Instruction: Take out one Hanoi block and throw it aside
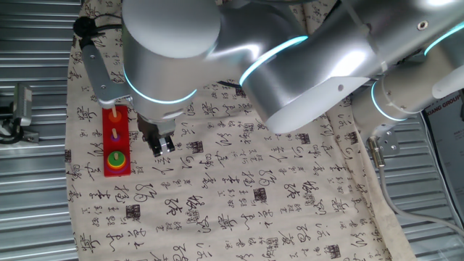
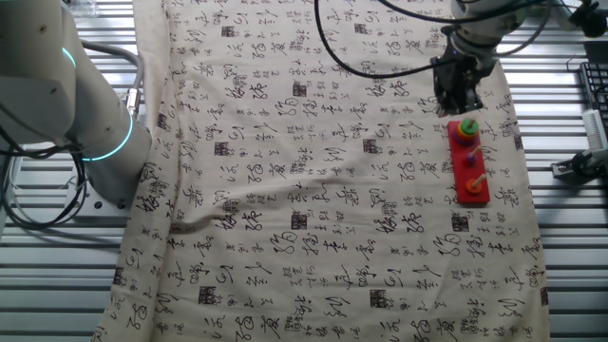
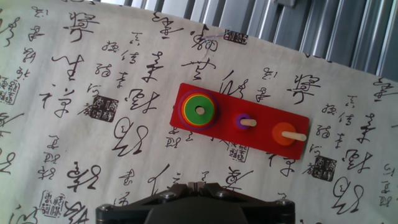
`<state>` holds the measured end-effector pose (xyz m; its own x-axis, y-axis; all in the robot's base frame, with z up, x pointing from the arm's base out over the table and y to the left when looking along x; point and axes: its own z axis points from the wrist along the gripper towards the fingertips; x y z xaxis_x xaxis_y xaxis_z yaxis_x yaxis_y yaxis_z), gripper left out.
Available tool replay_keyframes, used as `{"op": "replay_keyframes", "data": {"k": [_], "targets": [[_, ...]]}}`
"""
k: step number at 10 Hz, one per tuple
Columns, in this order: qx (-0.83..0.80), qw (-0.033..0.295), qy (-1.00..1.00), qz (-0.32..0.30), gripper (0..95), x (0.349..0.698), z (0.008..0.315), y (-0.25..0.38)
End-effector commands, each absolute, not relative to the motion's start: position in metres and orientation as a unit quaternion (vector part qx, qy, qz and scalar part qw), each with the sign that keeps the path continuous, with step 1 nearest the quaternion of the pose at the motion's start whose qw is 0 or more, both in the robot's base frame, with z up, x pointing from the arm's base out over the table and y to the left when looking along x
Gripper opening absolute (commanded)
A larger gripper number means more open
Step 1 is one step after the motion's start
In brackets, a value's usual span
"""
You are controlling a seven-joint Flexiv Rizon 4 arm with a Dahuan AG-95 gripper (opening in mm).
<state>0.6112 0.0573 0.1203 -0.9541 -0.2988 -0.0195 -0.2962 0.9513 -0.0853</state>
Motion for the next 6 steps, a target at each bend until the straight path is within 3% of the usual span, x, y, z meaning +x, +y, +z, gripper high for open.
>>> {"op": "replay_keyframes", "data": {"k": [1, 6], "targets": [[-0.155, 0.022, 0.987, -0.037, 0.0, 0.6116, 0.1196, 0.0575], [-0.156, 0.017, 0.987, -0.019, 0.0, 0.6116, 0.1196, 0.0575]]}}
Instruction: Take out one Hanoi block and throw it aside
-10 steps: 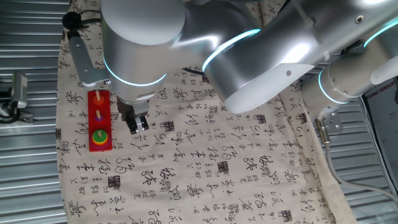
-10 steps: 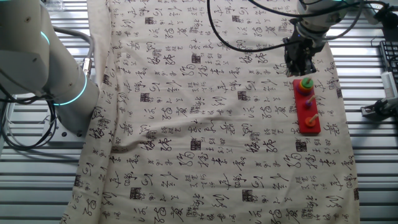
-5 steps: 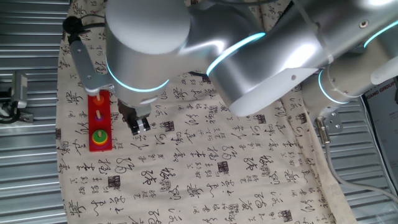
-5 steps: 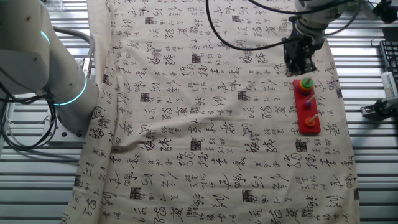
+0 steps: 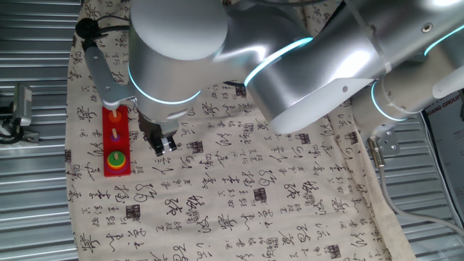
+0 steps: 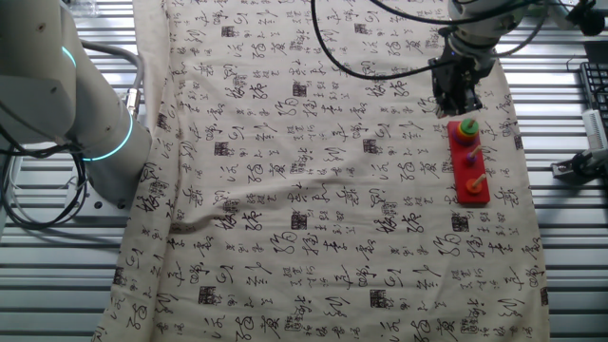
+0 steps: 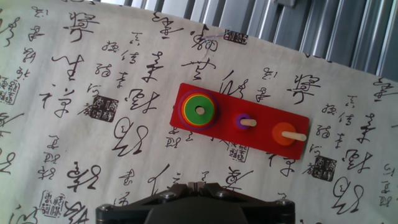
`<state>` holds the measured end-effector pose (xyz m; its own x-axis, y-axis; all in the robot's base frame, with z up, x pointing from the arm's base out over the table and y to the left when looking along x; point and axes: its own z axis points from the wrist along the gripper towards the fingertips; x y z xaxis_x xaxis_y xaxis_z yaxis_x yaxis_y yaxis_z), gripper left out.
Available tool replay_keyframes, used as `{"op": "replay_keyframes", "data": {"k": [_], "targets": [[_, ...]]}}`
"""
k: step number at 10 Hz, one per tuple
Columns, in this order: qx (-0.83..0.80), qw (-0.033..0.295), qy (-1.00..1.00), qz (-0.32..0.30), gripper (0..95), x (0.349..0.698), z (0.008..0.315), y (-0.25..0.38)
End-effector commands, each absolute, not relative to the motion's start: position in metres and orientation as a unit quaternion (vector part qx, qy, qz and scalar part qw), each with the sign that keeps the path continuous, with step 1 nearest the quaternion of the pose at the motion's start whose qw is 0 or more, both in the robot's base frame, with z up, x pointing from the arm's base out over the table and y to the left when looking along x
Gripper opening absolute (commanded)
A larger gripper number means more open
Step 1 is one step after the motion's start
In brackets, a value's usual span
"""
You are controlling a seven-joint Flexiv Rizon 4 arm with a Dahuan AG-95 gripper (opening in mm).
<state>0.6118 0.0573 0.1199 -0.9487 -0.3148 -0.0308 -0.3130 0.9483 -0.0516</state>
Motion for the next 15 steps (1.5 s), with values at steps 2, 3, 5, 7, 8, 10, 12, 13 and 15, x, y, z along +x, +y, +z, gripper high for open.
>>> {"op": "replay_keyframes", "data": {"k": [2, 3, 5, 7, 8, 10, 12, 13, 15], "targets": [[-0.152, 0.017, 0.988, -0.016, 0.0, 0.6116, 0.1196, 0.0575], [-0.151, 0.018, 0.988, -0.014, 0.0, 0.6116, 0.1196, 0.0575], [-0.151, 0.020, 0.988, -0.011, 0.0, 0.6116, 0.1196, 0.0575], [-0.151, 0.026, 0.988, -0.012, 0.0, 0.6116, 0.1196, 0.0575], [-0.150, 0.027, 0.988, -0.011, 0.0, 0.6116, 0.1196, 0.0575], [-0.151, 0.025, 0.988, -0.013, 0.0, 0.6116, 0.1196, 0.0575], [-0.151, 0.025, 0.988, -0.013, 0.0, 0.6116, 0.1196, 0.0575], [-0.151, 0.025, 0.988, -0.013, 0.0, 0.6116, 0.1196, 0.0575], [-0.149, 0.026, 0.988, -0.014, 0.0, 0.6116, 0.1197, 0.0575]]}}
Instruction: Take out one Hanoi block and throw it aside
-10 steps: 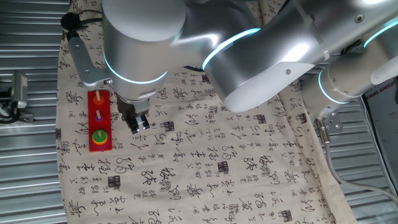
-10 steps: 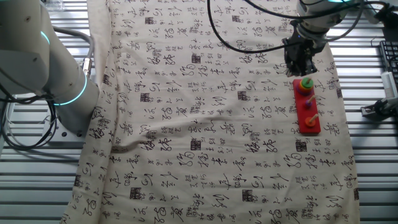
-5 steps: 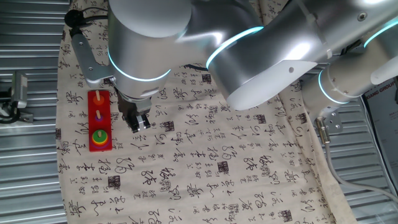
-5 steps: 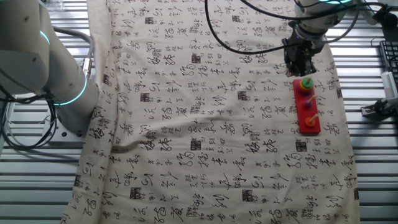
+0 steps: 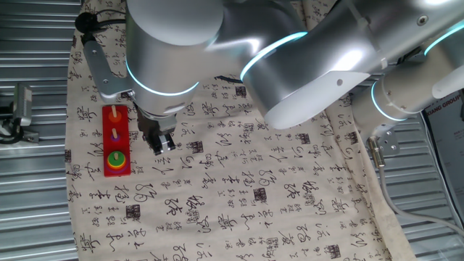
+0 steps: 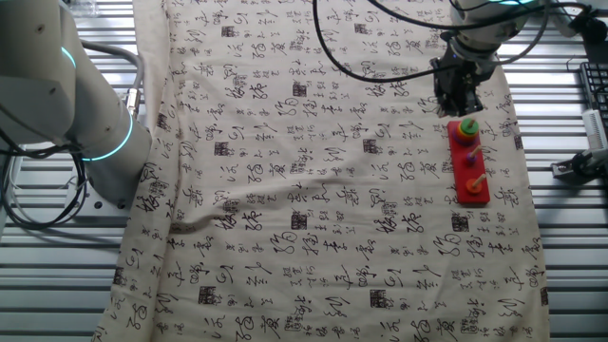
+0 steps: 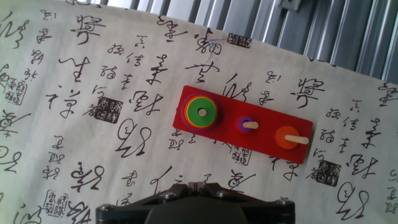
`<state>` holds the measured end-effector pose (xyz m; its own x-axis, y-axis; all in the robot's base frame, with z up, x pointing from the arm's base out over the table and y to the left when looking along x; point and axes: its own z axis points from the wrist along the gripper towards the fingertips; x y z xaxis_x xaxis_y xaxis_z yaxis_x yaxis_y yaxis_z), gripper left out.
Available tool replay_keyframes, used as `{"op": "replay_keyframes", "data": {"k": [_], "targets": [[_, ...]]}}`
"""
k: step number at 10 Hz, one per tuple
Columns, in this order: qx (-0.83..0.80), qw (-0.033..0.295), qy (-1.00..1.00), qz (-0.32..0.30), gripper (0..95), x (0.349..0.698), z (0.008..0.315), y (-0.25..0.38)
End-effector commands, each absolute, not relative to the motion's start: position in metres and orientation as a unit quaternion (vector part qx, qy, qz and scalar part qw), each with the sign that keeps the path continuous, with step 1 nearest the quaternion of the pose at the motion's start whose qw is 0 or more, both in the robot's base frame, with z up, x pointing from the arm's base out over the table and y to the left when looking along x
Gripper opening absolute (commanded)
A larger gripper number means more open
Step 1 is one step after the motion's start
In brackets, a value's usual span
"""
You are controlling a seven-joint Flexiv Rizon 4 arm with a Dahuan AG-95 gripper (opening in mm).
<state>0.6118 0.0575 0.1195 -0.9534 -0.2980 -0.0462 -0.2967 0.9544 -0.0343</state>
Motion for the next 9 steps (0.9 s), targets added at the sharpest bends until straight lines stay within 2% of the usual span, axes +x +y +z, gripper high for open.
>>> {"op": "replay_keyframes", "data": {"k": [1, 9], "targets": [[-0.146, 0.025, 0.989, -0.014, 0.0, 0.6117, 0.1197, 0.0576], [-0.148, 0.028, 0.988, -0.016, 0.0, 0.6141, 0.1197, 0.0582]]}}
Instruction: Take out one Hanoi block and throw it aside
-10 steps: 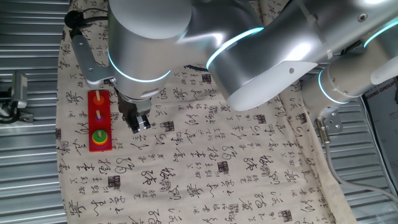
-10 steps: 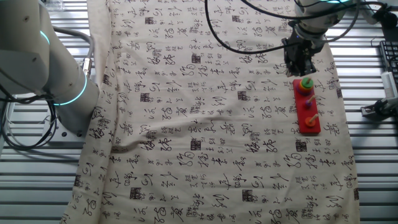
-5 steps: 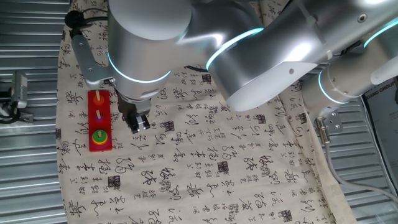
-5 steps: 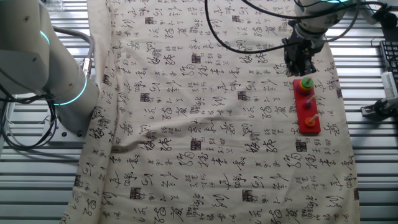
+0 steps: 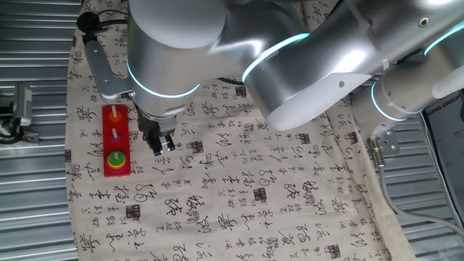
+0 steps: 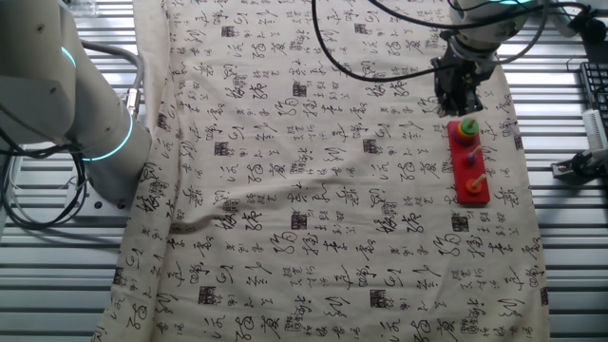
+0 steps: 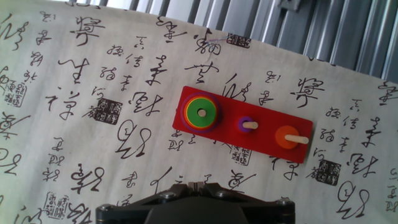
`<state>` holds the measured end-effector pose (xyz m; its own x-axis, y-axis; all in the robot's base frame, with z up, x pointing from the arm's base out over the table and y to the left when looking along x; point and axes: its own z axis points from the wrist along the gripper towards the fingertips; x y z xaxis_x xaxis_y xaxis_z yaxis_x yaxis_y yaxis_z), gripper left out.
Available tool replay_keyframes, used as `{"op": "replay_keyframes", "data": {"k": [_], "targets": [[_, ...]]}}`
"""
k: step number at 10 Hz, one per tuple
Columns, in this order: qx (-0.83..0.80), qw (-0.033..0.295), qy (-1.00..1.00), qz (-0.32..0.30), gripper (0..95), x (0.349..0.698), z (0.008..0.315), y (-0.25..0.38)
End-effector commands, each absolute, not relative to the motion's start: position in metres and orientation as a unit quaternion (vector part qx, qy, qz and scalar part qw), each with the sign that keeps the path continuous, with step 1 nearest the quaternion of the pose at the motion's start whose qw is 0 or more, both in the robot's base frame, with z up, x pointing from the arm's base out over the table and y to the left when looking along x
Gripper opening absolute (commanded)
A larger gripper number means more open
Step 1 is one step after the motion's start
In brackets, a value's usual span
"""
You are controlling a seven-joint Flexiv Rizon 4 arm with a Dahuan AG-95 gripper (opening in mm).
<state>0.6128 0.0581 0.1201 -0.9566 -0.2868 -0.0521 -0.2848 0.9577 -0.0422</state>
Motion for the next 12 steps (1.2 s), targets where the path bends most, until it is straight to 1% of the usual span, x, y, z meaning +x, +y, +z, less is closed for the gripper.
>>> {"op": "replay_keyframes", "data": {"k": [1, 8, 12], "targets": [[-0.151, 0.027, 0.988, -0.016, 0.0, 0.616, 0.120, 0.059], [-0.163, 0.028, 0.986, -0.014, 0.0, 0.654, 0.115, 0.066], [-0.160, 0.027, 0.987, -0.012, 0.0, 0.667, 0.114, 0.071]]}}
